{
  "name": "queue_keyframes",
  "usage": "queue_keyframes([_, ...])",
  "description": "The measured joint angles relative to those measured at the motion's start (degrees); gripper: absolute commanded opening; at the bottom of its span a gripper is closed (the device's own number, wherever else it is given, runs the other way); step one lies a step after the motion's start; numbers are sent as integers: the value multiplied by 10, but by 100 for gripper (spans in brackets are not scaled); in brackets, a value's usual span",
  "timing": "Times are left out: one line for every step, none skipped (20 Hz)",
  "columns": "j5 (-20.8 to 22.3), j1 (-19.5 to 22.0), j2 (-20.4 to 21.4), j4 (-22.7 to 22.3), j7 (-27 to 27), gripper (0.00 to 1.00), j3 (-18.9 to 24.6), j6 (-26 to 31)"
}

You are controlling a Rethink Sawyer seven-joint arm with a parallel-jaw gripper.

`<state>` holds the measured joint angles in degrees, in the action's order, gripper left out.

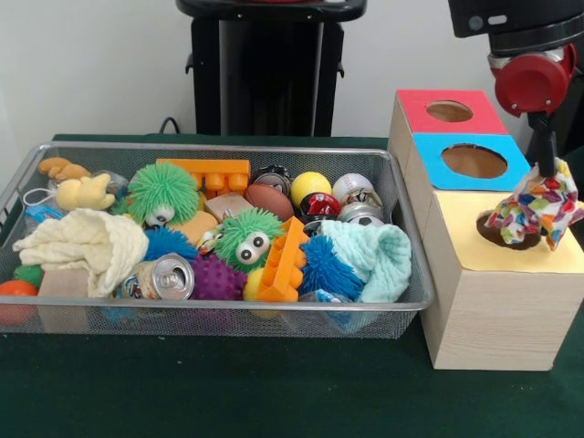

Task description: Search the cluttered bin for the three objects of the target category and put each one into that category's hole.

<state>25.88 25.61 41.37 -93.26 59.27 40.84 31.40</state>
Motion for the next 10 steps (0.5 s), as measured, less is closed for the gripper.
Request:
queue_keyframes([0, 0, 0, 0, 0, 0, 0, 0])
queue_keyframes([0, 0, 0, 0, 0, 0, -2, 0])
queue_keyframes([0, 0, 0, 0, 0, 0, -4, 0])
queue_keyframes([0, 0, -1, 0, 0, 0, -7, 0])
queue_keyframes([0, 0, -1, 0, 0, 0, -9, 0])
queue_keyframes([0, 0, -1, 0, 0, 0, -12, 0])
queue_keyframes([0, 0, -1, 0, 0, 0, -14, 0])
queue_keyframes([0, 0, -1, 0, 0, 0, -17, 0])
queue_keyframes([0, 0, -2, 0, 0, 0, -20, 0])
queue_keyframes([0, 0, -2, 0, 0, 0, -26, 0])
